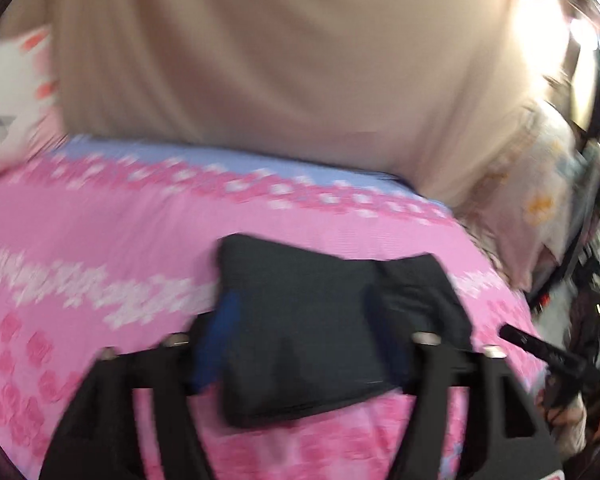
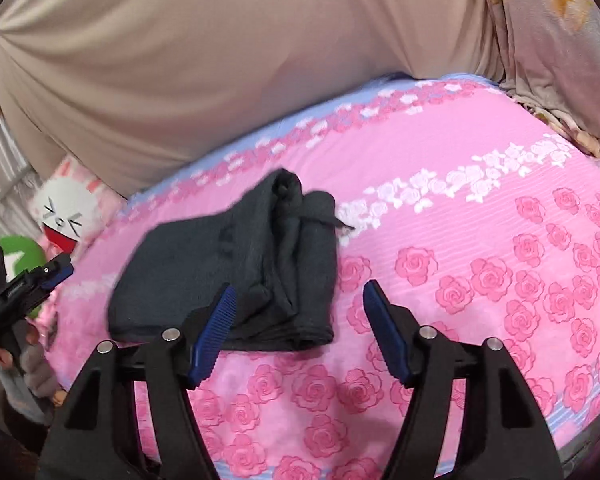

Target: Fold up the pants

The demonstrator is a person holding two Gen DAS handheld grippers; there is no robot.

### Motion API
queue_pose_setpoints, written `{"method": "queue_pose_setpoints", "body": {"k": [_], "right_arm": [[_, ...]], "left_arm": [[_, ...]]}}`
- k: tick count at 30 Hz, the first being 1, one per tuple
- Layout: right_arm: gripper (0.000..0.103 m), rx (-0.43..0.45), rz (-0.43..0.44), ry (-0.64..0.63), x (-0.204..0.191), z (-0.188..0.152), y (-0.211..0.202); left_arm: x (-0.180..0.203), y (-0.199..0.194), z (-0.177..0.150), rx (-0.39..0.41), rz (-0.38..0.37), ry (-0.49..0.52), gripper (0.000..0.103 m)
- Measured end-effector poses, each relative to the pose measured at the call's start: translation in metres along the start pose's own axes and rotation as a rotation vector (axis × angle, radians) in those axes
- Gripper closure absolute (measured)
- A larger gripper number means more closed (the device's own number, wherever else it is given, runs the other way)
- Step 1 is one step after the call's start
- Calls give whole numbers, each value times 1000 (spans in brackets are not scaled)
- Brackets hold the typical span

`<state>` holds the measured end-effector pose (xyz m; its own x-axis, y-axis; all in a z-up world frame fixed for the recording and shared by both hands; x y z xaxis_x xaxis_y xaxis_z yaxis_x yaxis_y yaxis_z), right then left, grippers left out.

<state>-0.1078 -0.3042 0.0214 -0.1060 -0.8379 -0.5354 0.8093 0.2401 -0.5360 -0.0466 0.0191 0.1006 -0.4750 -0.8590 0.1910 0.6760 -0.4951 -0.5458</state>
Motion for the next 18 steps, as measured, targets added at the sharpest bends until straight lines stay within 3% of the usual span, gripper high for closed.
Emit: {"method": "queue_pose_setpoints", "body": {"k": [2,4,6,9,13,14,17,18], "right_arm": [[43,-25,40,-17,-11,-7,9],[51,-70,64,-64,-23,-12,29],[90,-116,28,-103,-28,-13,53],[93,-118,97,-56,-22,-4,52],[93,-114,232,6,-22,16,46],[93,-123,258,5,-24,18,47],[91,-121,272,-26,-26,18,42],[90,-102,254,-37,-22,16,36]], "left_arm": [[41,13,-2,-8,-84,95,26],[81,39,-14,-85,-147,178,24],[105,60,-28,-148,-153,242,24],[127,83,-42,-212,-154,291,24],[142,95,-48,-225,-197,297,24],[142,101,-47,-222,-196,295,29],[142,129,-41,-276,-167,265,97],[136,137,-37,-287,-164,232,96]]}}
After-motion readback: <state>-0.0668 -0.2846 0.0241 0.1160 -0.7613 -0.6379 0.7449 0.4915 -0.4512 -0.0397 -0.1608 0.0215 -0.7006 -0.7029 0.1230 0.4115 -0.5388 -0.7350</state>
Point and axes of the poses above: each gripper's, at about its wrist camera, not at the fingertips, and y roughly the way its jaws point, x to its right, z to its top, the point moved 2 cm from there along y, roughly the way its jaws point, and after that the axes turned 5 degrees about y, right-handed, at the moved point
